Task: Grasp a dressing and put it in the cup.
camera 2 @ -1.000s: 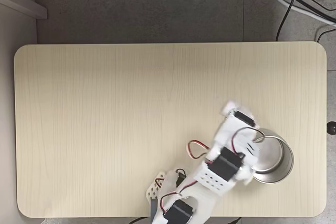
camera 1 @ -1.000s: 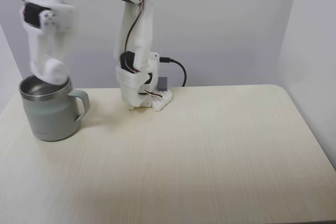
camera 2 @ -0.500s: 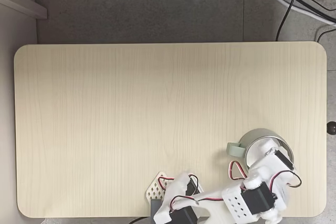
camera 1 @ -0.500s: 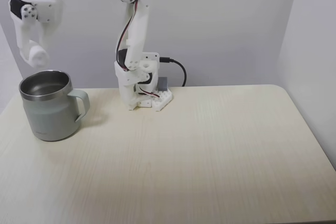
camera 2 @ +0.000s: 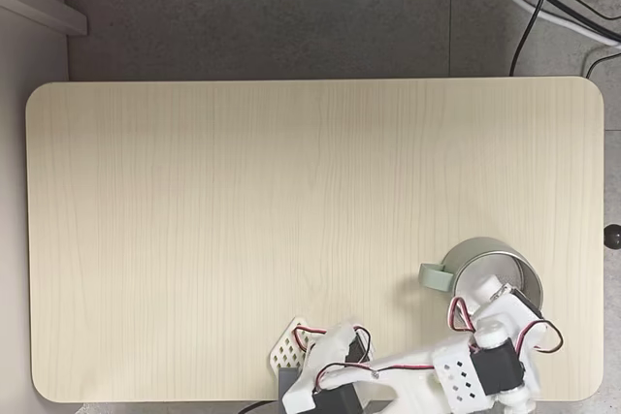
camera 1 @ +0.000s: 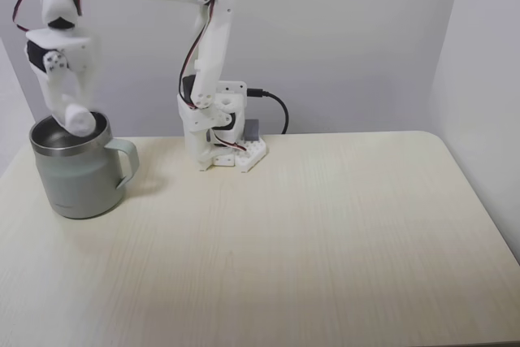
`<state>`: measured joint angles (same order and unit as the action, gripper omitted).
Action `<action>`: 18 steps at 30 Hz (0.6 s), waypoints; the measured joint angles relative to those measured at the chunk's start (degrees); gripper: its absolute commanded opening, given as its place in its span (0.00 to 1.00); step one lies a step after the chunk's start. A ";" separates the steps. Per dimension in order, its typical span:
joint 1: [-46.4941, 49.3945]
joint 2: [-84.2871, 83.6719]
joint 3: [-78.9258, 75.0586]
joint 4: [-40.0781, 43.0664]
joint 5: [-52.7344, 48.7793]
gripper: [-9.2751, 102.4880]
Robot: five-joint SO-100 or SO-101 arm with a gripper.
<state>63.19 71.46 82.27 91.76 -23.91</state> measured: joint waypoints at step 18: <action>1.23 -5.80 -1.41 -0.44 -1.49 0.29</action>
<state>64.42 65.65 80.86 91.32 -25.40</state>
